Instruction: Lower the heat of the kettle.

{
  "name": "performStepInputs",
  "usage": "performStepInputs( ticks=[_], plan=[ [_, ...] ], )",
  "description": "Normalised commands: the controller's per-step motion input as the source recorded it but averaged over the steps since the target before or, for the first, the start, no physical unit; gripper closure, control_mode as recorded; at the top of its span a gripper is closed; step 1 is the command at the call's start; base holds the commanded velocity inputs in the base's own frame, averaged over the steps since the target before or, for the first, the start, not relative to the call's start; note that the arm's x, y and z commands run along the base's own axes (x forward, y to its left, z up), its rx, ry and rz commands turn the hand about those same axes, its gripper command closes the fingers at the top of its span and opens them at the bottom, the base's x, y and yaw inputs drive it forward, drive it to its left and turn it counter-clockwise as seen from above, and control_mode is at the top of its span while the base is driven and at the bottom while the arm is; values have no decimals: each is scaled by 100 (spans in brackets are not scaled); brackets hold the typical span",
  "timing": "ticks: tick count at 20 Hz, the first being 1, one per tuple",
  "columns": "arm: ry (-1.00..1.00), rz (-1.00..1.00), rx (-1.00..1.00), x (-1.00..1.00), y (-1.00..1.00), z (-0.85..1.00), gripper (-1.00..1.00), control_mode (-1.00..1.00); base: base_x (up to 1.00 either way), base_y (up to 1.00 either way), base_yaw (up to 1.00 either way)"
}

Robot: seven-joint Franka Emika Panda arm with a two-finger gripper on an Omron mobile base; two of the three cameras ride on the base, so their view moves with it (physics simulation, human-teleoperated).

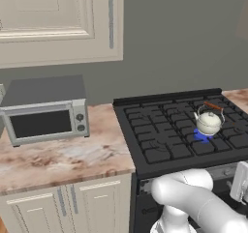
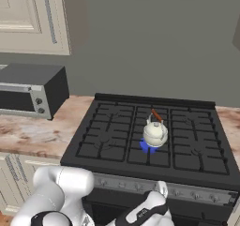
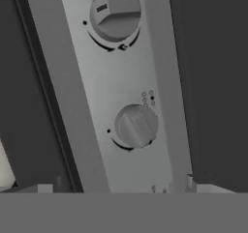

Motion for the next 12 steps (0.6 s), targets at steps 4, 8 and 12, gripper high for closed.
performStepInputs(
  ticks=[4, 8, 12],
  plan=[
    [0, -6, 0, 12, -1, -24, -100, -100, 0, 0, 0],
    [0, -4, 0, 14, -7, -19, -100, -100, 0, 0, 0],
    [-1, 0, 0, 11, -19, -15, -100, -100, 0, 0, 0]
  ],
)
